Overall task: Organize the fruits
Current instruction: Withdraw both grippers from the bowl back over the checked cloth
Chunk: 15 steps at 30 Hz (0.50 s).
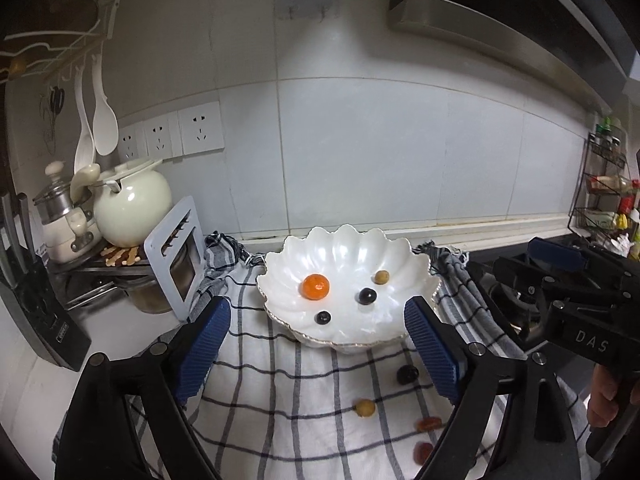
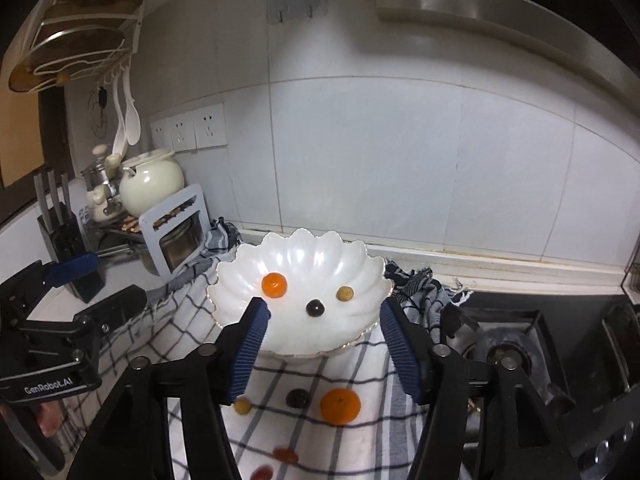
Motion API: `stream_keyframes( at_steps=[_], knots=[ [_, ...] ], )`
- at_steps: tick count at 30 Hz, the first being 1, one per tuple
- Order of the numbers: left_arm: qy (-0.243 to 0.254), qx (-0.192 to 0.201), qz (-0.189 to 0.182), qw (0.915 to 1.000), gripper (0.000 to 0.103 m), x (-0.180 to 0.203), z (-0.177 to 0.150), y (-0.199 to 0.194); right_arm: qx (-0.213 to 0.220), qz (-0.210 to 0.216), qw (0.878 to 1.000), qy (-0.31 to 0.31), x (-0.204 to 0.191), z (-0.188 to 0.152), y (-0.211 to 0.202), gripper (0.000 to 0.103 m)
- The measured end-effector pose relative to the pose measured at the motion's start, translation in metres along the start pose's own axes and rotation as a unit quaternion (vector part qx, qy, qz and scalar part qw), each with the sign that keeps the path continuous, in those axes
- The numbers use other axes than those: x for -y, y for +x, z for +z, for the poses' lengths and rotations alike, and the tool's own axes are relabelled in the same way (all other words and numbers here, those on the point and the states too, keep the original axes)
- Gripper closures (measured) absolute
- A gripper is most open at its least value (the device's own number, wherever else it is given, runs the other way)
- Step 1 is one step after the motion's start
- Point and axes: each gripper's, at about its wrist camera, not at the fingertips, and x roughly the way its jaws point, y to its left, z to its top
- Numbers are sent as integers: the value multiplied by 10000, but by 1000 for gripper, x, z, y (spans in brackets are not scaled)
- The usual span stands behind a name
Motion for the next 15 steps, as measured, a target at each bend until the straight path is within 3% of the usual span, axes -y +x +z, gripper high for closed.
stream_keyframes(
  at_steps=[5,15],
  knots=[
    [106,67,0,9999,13,8,-8,-17,203,-228,9995,-28,-6,-13,-27,42],
    [86,35,-34,10000,13,35,-27,-50,171,-105,9998,-57,4,-39,-65,42]
  ],
)
